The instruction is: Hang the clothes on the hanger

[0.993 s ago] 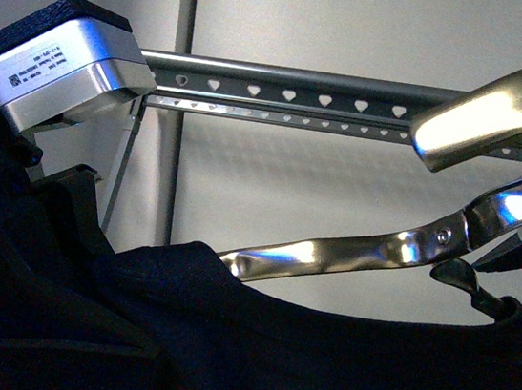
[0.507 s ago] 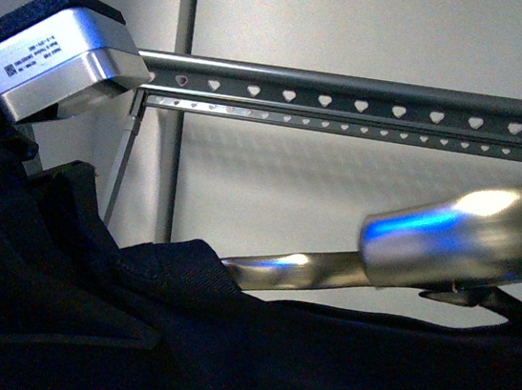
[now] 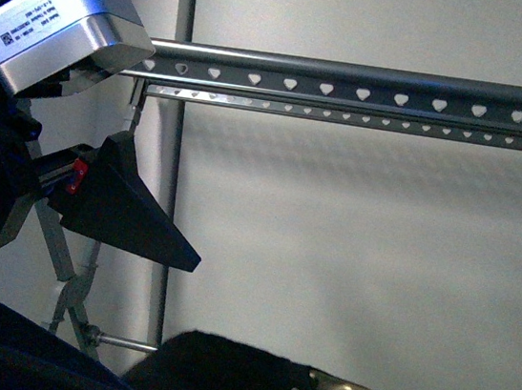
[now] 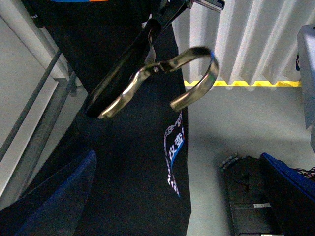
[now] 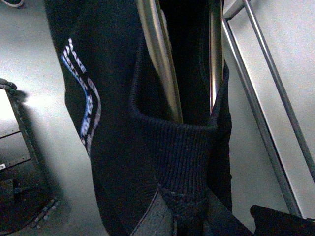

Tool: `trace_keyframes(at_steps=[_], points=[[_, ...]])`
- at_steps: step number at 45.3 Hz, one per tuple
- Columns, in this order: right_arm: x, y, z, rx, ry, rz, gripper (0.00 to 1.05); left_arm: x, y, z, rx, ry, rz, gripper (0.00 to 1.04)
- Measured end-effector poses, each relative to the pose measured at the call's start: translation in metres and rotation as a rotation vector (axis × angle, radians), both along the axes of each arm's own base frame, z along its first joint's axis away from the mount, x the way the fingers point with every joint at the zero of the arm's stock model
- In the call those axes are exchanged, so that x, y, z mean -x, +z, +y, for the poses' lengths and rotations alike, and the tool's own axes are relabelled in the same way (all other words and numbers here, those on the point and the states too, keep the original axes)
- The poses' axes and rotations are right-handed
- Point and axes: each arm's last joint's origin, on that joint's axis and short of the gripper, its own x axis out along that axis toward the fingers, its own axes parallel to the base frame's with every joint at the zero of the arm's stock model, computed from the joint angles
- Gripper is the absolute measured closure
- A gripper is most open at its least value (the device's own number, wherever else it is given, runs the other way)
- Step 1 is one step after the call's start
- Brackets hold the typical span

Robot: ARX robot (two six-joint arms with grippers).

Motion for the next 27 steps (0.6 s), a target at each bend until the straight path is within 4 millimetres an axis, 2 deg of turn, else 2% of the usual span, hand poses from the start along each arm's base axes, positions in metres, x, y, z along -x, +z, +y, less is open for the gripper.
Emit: trace_keyframes(at_steps=[8,10,12,13,14,16,18,21,24,27], points=[[-0.008,0.003,0.000,-0.044,-0.079,-0.014,1.01,0.003,-0.004,0.000,-0.025,0.049,-0.001,0.06],[-0.014,0.009,-0.001,-0.074,-0.135,-0.036,1.01,0.000,-0.009,0.006,-0.080,0.264,-0.063,0.07],[-0.019,0.017,-0.002,-0.137,-0.192,-0.039,1.01,-0.004,-0.011,0.017,-0.117,0.598,-0.122,0.07],[-0.021,0.018,-0.002,-0.141,-0.199,-0.048,1.01,-0.005,-0.011,0.019,-0.090,0.649,-0.124,0.07],[-0.023,0.022,-0.003,-0.169,-0.232,-0.050,1.01,-0.007,-0.008,0.025,-0.058,0.801,-0.142,0.07],[-0.028,0.031,-0.004,-0.212,-0.279,-0.057,1.01,-0.012,0.004,0.036,0.116,1.050,-0.160,0.07],[-0.034,0.045,-0.007,-0.291,-0.389,-0.042,1.01,-0.011,0.031,0.049,0.431,1.273,-0.187,0.07],[-0.040,0.062,-0.009,-0.409,-0.517,-0.016,1.01,0.004,0.060,0.055,0.752,1.321,-0.155,0.07],[-0.046,0.079,-0.009,-0.543,-0.603,0.012,1.01,0.019,0.074,0.053,0.909,1.254,-0.099,0.07],[-0.051,0.100,-0.010,-0.665,-0.663,0.020,1.02,0.031,0.074,0.049,0.841,1.382,-0.074,0.17]])
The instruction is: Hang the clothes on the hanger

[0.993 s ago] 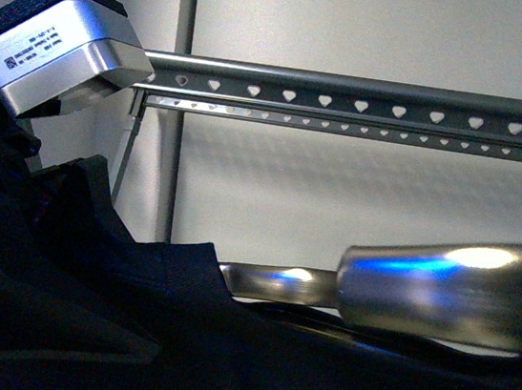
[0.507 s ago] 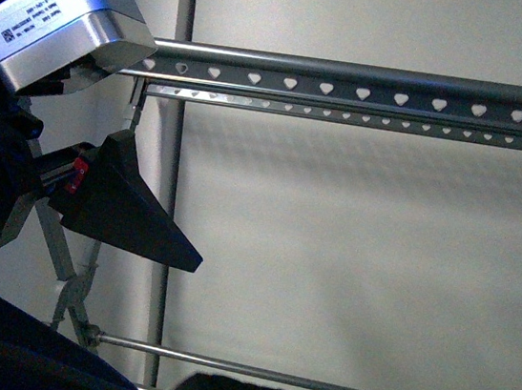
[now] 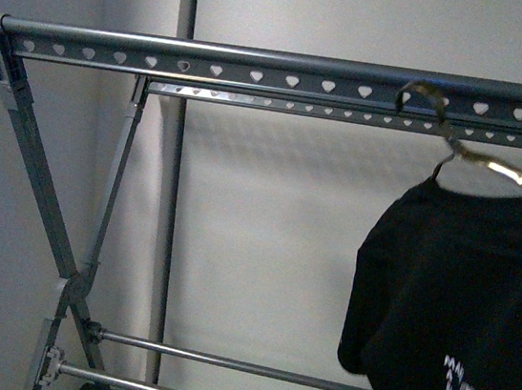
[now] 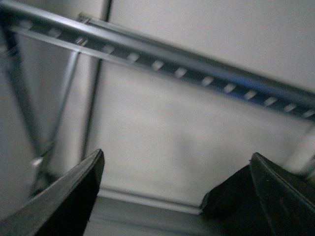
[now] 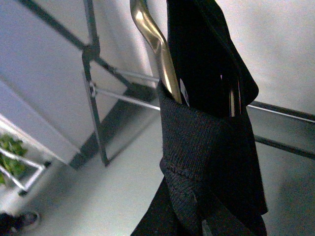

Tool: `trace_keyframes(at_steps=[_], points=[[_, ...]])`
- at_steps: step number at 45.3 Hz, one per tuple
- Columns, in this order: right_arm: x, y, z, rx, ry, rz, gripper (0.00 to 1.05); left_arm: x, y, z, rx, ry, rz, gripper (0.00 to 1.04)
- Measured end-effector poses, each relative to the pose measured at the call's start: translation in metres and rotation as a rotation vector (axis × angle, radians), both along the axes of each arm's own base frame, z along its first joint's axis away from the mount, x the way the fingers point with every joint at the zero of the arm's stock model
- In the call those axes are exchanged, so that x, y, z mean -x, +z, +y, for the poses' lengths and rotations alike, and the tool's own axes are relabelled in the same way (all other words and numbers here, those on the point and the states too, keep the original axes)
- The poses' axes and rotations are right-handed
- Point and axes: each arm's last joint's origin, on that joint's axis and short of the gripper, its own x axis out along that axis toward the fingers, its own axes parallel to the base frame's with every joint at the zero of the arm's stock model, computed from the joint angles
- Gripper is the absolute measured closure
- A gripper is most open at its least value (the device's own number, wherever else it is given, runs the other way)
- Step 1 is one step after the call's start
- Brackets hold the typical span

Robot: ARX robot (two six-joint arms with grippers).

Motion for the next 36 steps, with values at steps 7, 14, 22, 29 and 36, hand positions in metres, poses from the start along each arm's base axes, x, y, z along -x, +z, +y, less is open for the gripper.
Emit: trace_keyframes(at_steps=[7,14,22,29,36], points=[[-0.025,0.036,-0.010,-0.251,-0.193,0.014,1.02,0.041,-0.059,-0.004,-0.193,0.060,0.149,0.51],[-0.054,0.052,-0.018,-0.433,-0.334,0.045,1.02,0.070,-0.096,0.006,-0.227,0.053,0.142,0.85],[-0.077,0.063,-0.018,-0.561,-0.429,0.051,1.02,0.092,-0.126,0.010,-0.233,0.069,0.152,1.01],[-0.083,0.062,-0.001,-0.547,-0.440,0.073,1.02,0.104,-0.140,0.010,-0.234,0.066,0.157,1.01],[-0.091,0.054,0.027,-0.514,-0.426,0.102,1.02,0.114,-0.150,0.010,-0.234,0.066,0.152,1.01]])
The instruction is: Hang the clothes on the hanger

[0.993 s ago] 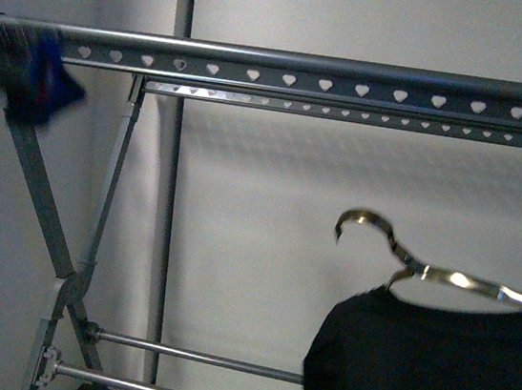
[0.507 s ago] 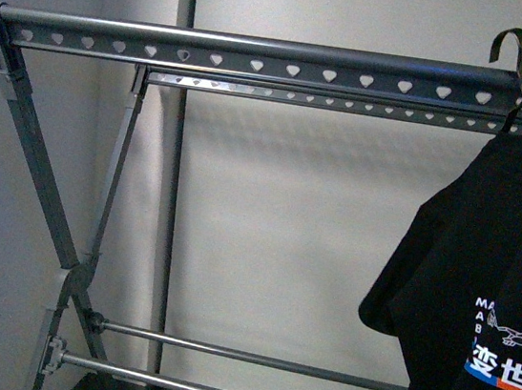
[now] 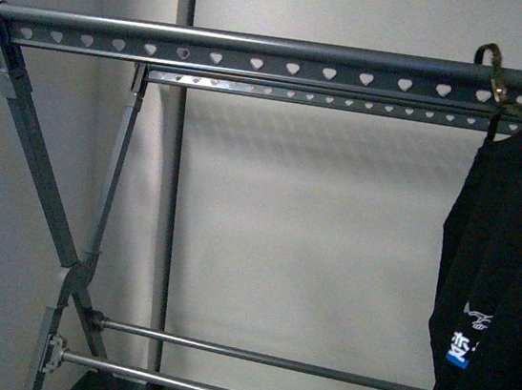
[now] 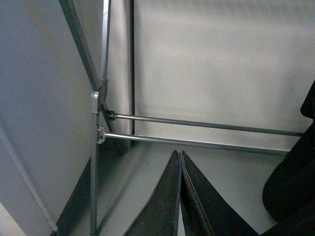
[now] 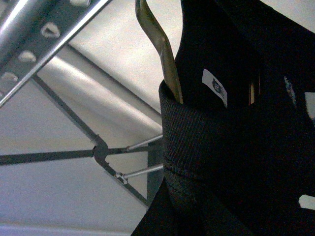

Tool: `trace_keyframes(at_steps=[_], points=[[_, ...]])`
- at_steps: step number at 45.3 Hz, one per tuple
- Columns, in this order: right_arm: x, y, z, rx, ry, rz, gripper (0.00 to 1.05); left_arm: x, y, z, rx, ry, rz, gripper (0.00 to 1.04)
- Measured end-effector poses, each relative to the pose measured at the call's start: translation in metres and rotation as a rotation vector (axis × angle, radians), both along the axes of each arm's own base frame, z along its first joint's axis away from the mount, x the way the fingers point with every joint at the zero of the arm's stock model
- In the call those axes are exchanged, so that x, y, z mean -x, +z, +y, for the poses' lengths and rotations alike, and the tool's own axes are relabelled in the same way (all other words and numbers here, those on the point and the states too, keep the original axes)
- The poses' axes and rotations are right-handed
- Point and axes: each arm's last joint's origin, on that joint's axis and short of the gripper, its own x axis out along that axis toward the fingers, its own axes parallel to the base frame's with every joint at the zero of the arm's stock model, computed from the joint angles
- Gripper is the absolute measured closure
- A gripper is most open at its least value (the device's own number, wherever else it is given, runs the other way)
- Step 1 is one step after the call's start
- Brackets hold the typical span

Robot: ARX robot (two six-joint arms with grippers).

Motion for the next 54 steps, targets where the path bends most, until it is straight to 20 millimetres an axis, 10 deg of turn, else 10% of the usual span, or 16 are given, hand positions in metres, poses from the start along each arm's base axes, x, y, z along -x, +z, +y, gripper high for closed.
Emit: trace_keyframes(at_steps=[16,28,39,54], points=[[-0.011,-0.025,0.048,0.019,0.051,0.004,1.02,0.018,-0.017,0.000,0.000,0.001,-0.002,1.01],[0.017,-0.038,0.034,0.067,-0.007,-0.111,0.61,0.028,-0.024,0.000,0.000,0.000,-0.003,1.01],[0.132,-0.027,0.000,0.117,-0.051,-0.408,0.07,0.037,-0.030,0.000,-0.003,0.000,-0.026,1.01],[0.290,-0.094,0.029,0.425,-0.152,-0.651,0.07,0.045,-0.030,0.000,-0.003,0.001,-0.029,1.01]])
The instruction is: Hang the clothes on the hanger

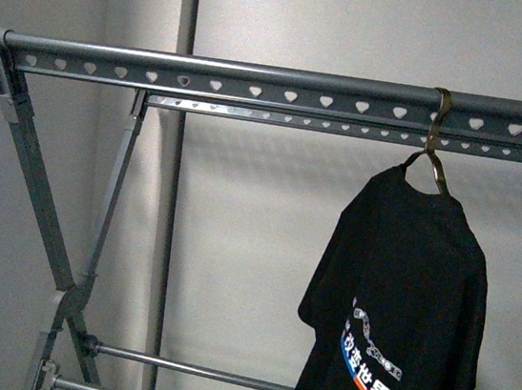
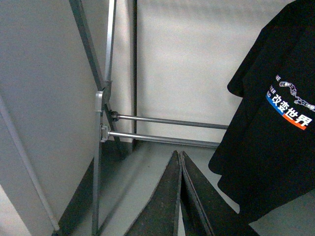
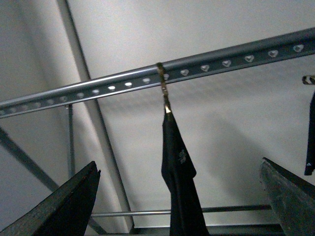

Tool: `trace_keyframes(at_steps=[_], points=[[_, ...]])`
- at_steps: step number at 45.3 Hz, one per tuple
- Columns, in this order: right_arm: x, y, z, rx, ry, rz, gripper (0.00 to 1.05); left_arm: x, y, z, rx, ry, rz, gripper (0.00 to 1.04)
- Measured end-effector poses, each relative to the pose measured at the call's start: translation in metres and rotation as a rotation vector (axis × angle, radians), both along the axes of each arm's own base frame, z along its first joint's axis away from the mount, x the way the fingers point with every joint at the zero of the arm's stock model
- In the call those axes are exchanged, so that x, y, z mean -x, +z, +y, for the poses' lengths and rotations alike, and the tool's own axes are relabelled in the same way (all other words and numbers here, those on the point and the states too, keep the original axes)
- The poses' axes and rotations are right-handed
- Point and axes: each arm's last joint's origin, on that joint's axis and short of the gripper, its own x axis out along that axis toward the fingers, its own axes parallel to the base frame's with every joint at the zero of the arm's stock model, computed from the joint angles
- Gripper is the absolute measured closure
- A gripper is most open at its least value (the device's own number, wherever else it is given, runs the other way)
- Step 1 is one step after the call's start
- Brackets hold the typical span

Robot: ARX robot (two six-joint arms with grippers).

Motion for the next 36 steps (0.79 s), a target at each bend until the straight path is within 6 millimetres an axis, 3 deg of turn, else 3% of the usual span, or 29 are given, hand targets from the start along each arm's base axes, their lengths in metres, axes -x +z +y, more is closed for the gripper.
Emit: trace_keyframes(at_steps=[3,9,20,36], points=[[0.015,-0.008,0.004,0.067,0.004,0.018,0.12,0.001,0.000,0.000,0.000,0.000,0.002,1.01],[0.021,-0.050,0.000,0.180,-0.051,0.309,0.43,0.006,-0.002,0.000,0.000,-0.001,0.016,1.01],[0.022,-0.072,0.000,0.203,-0.052,0.306,1.02,0.014,-0.003,0.000,0.000,-0.001,0.006,1.01],[0.022,-0.085,0.000,0.205,-0.053,0.303,1.02,0.014,-0.003,0.000,0.000,-0.001,0.005,1.01]])
